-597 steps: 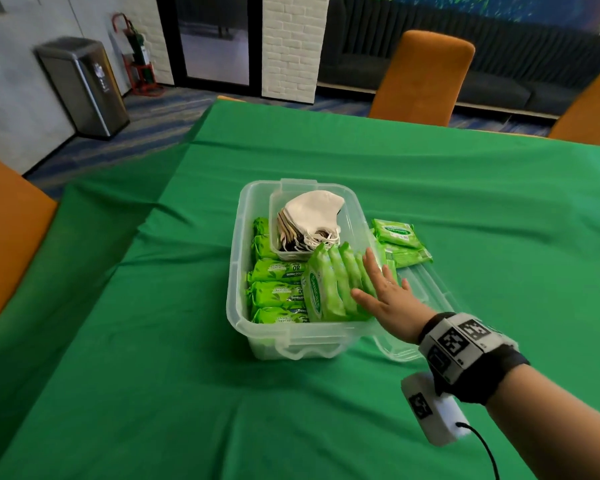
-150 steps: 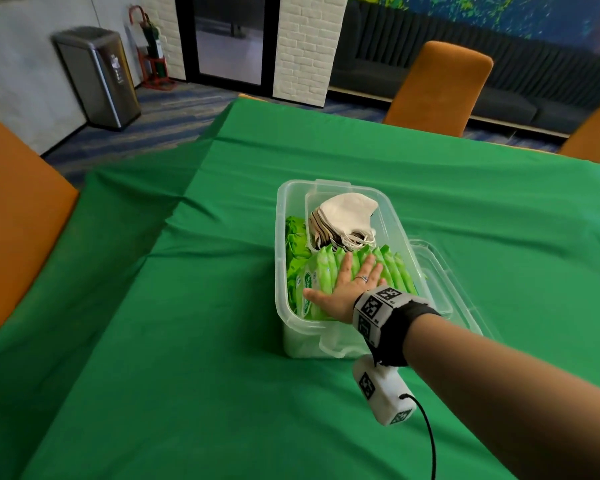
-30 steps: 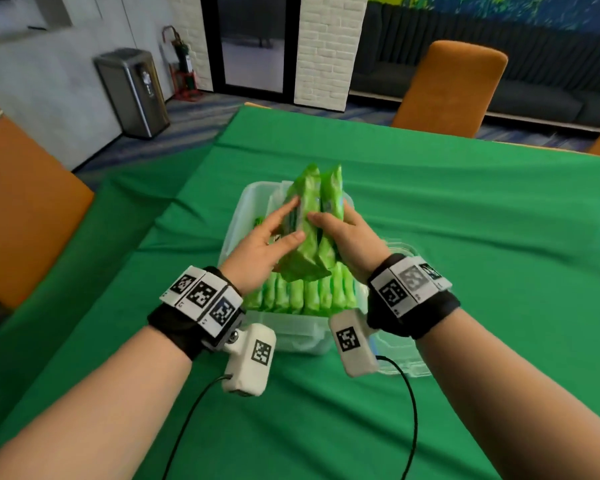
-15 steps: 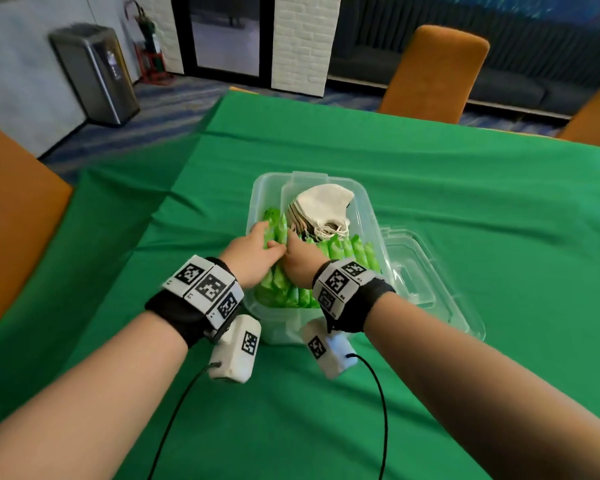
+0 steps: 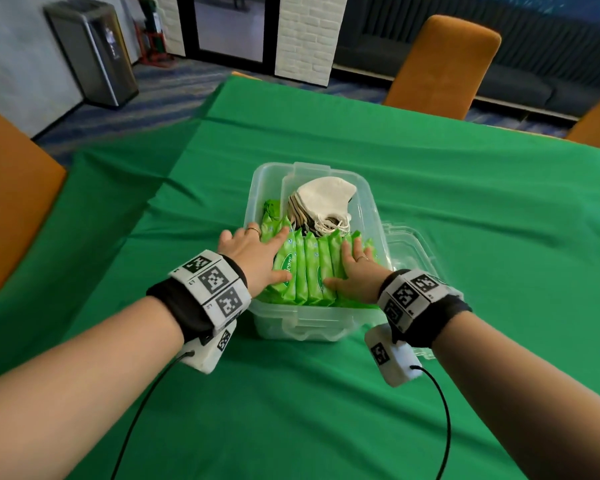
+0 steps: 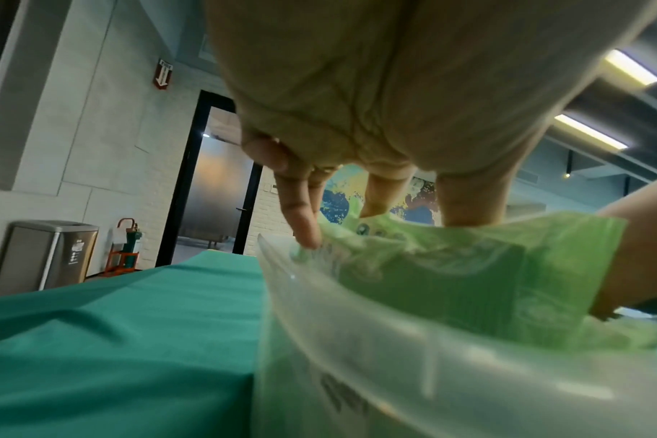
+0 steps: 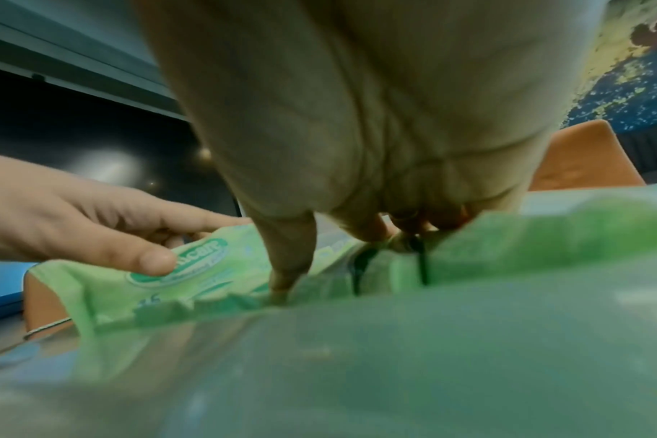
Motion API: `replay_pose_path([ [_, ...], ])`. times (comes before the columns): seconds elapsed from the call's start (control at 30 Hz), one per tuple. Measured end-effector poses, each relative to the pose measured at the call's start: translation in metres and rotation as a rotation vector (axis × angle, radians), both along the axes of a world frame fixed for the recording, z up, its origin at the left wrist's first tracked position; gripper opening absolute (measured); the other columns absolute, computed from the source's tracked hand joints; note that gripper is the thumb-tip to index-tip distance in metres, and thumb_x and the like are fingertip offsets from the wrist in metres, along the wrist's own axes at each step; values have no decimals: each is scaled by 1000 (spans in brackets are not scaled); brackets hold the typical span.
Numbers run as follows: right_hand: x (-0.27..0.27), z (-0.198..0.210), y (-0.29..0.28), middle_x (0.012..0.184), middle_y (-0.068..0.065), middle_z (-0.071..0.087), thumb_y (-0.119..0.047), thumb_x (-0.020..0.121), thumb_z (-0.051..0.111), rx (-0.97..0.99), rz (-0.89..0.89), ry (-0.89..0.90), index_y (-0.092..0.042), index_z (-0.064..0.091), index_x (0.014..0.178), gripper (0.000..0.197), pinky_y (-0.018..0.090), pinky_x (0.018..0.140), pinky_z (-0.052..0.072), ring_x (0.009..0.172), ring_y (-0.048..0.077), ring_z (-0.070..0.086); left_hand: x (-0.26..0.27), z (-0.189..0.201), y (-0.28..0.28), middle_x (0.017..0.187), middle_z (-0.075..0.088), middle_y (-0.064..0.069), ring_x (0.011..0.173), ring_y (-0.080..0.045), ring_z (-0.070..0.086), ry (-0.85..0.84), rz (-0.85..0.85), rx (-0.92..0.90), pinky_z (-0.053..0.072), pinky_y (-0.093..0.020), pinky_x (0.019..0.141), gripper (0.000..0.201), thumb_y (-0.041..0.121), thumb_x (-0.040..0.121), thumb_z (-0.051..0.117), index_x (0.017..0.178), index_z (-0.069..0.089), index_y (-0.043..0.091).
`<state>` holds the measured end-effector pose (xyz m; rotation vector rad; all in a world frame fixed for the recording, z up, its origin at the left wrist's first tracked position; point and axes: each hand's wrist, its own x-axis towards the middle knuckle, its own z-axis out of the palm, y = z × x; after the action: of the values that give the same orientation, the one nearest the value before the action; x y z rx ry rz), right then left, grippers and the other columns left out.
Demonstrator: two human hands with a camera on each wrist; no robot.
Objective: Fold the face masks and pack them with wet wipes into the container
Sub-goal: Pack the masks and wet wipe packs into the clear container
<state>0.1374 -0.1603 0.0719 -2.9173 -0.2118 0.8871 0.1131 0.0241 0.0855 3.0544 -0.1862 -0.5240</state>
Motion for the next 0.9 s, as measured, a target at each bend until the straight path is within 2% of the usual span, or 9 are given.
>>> replay_pose_path([
  [0.1, -2, -7, -2, 152, 16, -23, -51, 94, 36, -17, 23, -12, -9, -13, 146, 83, 42, 115, -1, 141, 35, -16, 0, -2, -2, 148, 25, -16, 133, -29, 24, -10, -8, 78, 26, -41, 100, 78, 63, 88, 40, 150, 2, 32],
  [0.2, -4, -13, -1, 151, 17, -24, -52, 94, 33, -34, 35, -31, -10, -14, 146, 81, 41, 115, -2, 140, 35, -17, 1, -1, -8, 153, 8, -13, 139, -28, 12, -8, -10, 87, 25, -46, 104, 79, 58, 89, 46, 150, 7, 26],
  [0.3, -4, -15, -1, 151, 16, -24, -53, 94, 33, -40, 36, -40, -10, -14, 146, 82, 42, 115, -2, 140, 35, -17, 7, -1, -11, 158, -7, -4, 144, -25, 2, 35, -53, 88, 18, -55, 110, 81, 54, 90, 47, 150, 5, 18],
  [0.43, -3, -7, 6, 152, 16, -22, -50, 94, 39, -66, 16, -35, -10, -9, 147, 81, 45, 116, 0, 141, 35, -14, 15, -3, -7, 159, -5, -3, 145, -21, 3, 136, -84, 127, 11, -60, 111, 82, 56, 93, 39, 150, -3, 16],
  [0.53, -2, 10, 23, 154, 11, -19, -33, 94, 47, -12, 125, -112, -15, -4, 148, 77, 46, 114, -1, 142, 33, -12, 17, -5, -1, 159, -1, -1, 145, -19, 4, 155, -90, 156, 10, -61, 110, 82, 59, 92, 34, 150, -5, 16],
  [0.63, -5, 26, 45, 157, 6, 0, -27, 94, 50, 127, 289, -103, -14, 5, 148, 72, 37, 114, 11, 144, 26, 6, 17, -3, 2, 159, 1, -1, 145, -18, 7, 130, -111, 190, 11, -58, 110, 82, 61, 91, 34, 150, -2, 17],
  [0.73, -4, 32, 62, 145, 11, 38, -28, 89, 58, 145, 343, -97, -12, 24, 145, 67, 30, 100, 34, 128, 26, 41, 16, -1, 8, 159, 6, -1, 144, -21, 14, 82, -81, 107, 16, -52, 110, 81, 62, 86, 48, 149, 13, 25],
  [0.8, 3, 30, 69, 134, 11, 50, -26, 85, 64, 127, 309, -131, -10, 34, 139, 64, 31, 96, 38, 120, 26, 48, 14, 1, 13, 155, 20, -2, 139, -21, 25, 27, -46, 3, 22, -45, 108, 78, 59, 80, 60, 144, 29, 27],
  [0.9, 16, 26, 80, 124, 13, 57, -24, 83, 67, 141, 191, -196, -3, 40, 130, 58, 32, 91, 42, 115, 28, 52, 11, 6, 17, 133, 48, -5, 119, -24, 49, -35, -2, -160, 40, -37, 100, 69, 46, 73, 75, 130, 47, 19],
])
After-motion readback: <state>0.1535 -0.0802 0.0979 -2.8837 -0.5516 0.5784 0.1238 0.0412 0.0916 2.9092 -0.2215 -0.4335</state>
